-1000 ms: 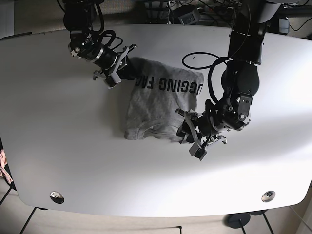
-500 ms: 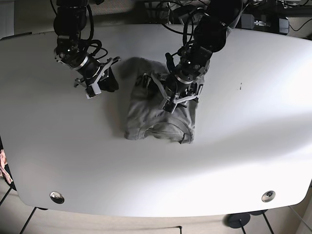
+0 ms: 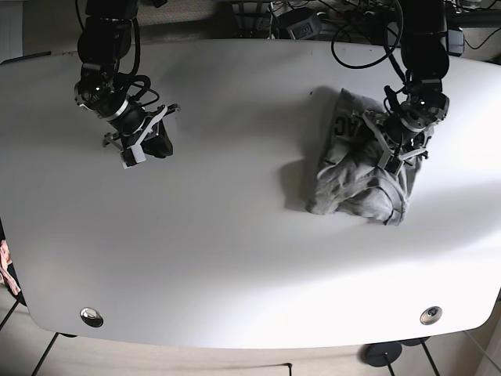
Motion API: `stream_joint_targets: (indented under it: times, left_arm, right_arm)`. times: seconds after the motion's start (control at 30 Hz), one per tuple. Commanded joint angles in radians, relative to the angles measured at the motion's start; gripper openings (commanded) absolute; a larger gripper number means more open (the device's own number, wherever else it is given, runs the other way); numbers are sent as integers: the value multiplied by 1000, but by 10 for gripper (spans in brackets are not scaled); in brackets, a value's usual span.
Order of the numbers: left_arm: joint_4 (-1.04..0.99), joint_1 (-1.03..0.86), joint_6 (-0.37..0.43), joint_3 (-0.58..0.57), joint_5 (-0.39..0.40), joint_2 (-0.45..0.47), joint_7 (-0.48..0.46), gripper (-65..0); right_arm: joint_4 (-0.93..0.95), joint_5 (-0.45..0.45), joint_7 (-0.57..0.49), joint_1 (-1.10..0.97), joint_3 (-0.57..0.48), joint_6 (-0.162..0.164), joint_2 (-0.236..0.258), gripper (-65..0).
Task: Fold the T-shirt properly
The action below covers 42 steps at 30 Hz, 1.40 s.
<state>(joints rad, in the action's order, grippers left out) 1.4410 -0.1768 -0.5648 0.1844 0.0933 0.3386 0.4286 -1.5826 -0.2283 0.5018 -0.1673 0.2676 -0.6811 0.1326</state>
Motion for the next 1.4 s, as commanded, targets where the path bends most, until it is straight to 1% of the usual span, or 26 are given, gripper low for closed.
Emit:
stream_joint_targets:
  times: [0.03, 0.1, 0.17, 0.2, 0.23, 0.3, 0.4, 0.43, 0.5, 0.57, 0.6, 0.63, 0.67, 0.73, 0.8, 0.87, 0.93, 0.97, 1.0, 1.07, 1.1, 1.2, 1.23, 1.3, 1.33, 1.4]
  left_arm:
    - [-78, -5, -21, 59, -122, 75, 108, -290]
    - [-194, -2, -48, 125, -123, 153, 102, -290]
    - [-322, 41, -91, 151, -120, 247, 86, -290]
    - [-391, 66, -117, 157, -120, 288, 60, -290]
    - [-466, 79, -133, 158, -120, 330, 25, -290]
    - [-612, 89, -133, 157, -120, 413, -69, -290]
    - [-754, 89, -133, 155, -120, 498, -247, -290]
    - [-765, 89, -133, 155, -122, 512, -270, -290]
    - [-757, 89, -133, 162, -117, 532, -279, -290]
    - [-647, 87, -133, 165, -108, 532, -279, -290]
    - [-601, 79, -133, 165, -85, 531, -279, -290]
    - [-569, 66, -133, 166, -50, 531, -277, -290]
    - [-518, 33, -133, 168, 20, 531, -277, -290]
    - [-432, -13, -133, 205, 116, 531, -274, -290]
    - [-346, -45, -133, 238, 184, 521, -274, -290]
    - [-263, -51, -133, 260, 231, 466, -274, -292]
    - [-154, -51, -133, 323, 230, 379, -274, -292]
    - [-113, -53, -128, 347, 228, 330, -274, -292]
    - [-70, -53, -114, 363, 208, 284, -274, -292]
    - [19, -53, -93, 370, 125, 192, -274, -292]
    - [59, -53, -77, 373, 85, 132, -274, -292]
    - [185, -53, -19, 375, -19, -46, -274, -292]
    - [217, -59, -14, 376, -45, -102, -274, -292]
    - [275, -86, -13, 383, -65, -197, -279, -292]
    - [304, -99, -13, 381, -65, -258, -279, -292]
    - [330, -117, -13, 378, -66, -336, -279, -292]
  right_arm:
    - [-42, -16, -24, 7, 5, -9, 8, -585]
    - [-63, -16, -24, 2, 6, -9, 8, -585]
    - [-78, -16, -24, -7, 6, -9, 8, -585]
    - [-85, -16, -24, -11, 6, -9, 8, -585]
    - [-92, -16, -24, -13, 6, -9, 8, -585]
    - [-97, -16, -27, -25, 6, -9, -1, -585]
    - [-124, -15, -27, -45, 46, -9, -43, -585]
    - [-134, -15, -27, -48, 54, -9, -54, -585]
    - [-163, -13, -28, -79, 54, -9, -60, -585]
    - [-203, -7, -28, -102, 54, -9, -61, -585]
    - [-212, -6, -28, -108, 54, -9, -61, -585]
    - [-216, -6, -28, -110, 54, -5, -61, -585]
    - [-218, -4, -28, -110, 54, -4, -58, -585]
    - [-213, -3, -30, -108, 54, -2, -54, -585]
    - [-213, -3, -30, -104, 54, -2, -46, -585]
    - [-213, -3, -32, -100, 54, -1, -35, -585]
    - [-212, 14, -73, -91, 54, 1, -32, -585]
    - [-212, 46, -102, -88, 52, 1, -37, -585]
    - [-210, 93, -130, -87, 51, 2, -41, -585]
    - [-209, 178, -196, -85, 52, 2, -75, -585]
    - [-201, 215, -236, -85, 54, 2, -89, -585]
    - [-151, 267, -360, -96, 54, 7, -98, -585]
    - [-127, 271, -384, -99, 54, 22, -98, -585]
    - [-77, 271, -444, -122, 54, 68, -92, -585]
    - [-38, 271, -506, -137, 54, 94, -92, -585]
    - [15, 271, -585, -156, 54, 105, -90, -585]
